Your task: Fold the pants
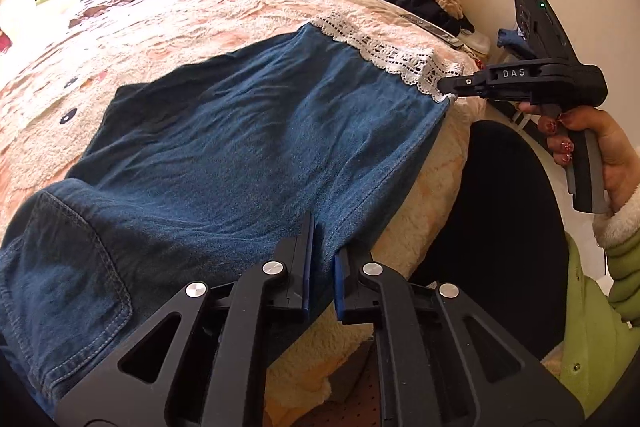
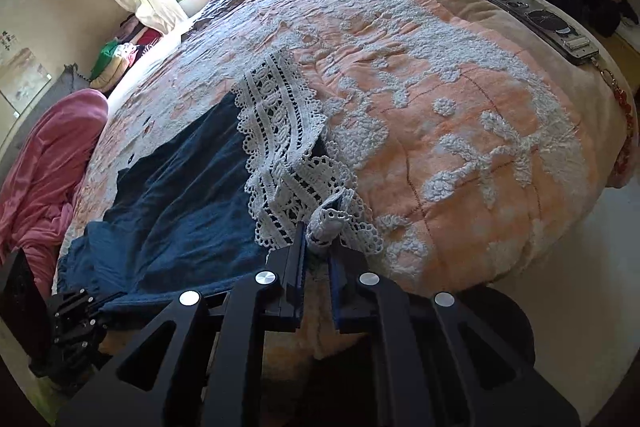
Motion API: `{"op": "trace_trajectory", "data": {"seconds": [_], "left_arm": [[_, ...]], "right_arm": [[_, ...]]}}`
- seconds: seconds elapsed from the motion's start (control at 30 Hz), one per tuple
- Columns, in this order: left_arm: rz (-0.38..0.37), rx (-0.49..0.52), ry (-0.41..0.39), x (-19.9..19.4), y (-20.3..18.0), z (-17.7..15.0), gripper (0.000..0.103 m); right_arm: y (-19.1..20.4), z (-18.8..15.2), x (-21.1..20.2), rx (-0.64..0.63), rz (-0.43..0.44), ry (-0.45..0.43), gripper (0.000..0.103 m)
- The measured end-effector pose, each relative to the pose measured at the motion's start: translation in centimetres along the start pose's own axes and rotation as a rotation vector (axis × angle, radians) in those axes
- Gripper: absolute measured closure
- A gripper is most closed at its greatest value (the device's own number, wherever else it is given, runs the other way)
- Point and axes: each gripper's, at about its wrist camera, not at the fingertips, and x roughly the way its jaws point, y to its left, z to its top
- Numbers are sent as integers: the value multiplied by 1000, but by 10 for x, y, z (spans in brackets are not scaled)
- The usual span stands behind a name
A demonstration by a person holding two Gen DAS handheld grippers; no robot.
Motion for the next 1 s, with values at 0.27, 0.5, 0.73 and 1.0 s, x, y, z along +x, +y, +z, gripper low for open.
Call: {"op": "trace_trajectory", "data": {"seconds": [0.27,0.5,0.73,1.0], "left_arm": [[-28,8,-17,1,-2,-2,84],[-28,13,-82,-25,-11,1,69],[70,-98,-60,-31,14,-5,70],[77,-161,-2,-8,32,-16,69]], "right_arm": [[-9,2,-31,-7,-108,-80,54],[49,5,-41,-202,29,-124,54],[94,-19,11,-370,24,39,56],[85,-35,36,-376,-24,91,55]]}}
